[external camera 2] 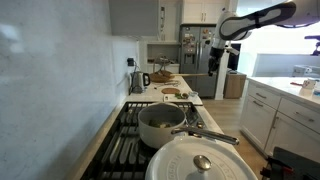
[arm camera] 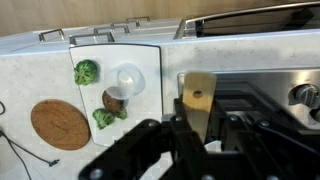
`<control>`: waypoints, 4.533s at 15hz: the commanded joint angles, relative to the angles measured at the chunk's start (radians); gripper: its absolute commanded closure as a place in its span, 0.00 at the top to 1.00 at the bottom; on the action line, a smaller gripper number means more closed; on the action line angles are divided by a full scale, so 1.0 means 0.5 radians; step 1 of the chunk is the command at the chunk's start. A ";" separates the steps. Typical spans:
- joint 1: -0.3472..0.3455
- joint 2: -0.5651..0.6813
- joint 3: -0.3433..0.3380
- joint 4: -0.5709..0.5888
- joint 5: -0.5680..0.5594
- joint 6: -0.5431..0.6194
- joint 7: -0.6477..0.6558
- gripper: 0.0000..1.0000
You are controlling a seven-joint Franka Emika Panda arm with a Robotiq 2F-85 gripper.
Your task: Remove the wooden spatula from the chopping board, place the spatula in the open grey pot on the right side of the stove, stir the contents of the pot with the spatula, remove the spatula from the pot and put it on the chopping board
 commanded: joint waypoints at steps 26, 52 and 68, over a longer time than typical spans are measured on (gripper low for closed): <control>0.347 -0.877 -0.076 -0.713 -0.332 -0.516 -0.754 0.07; 0.712 -0.673 0.163 -0.435 -0.146 -0.514 -0.867 0.07; 0.709 -0.442 0.335 -0.456 -0.477 -0.179 -0.795 0.07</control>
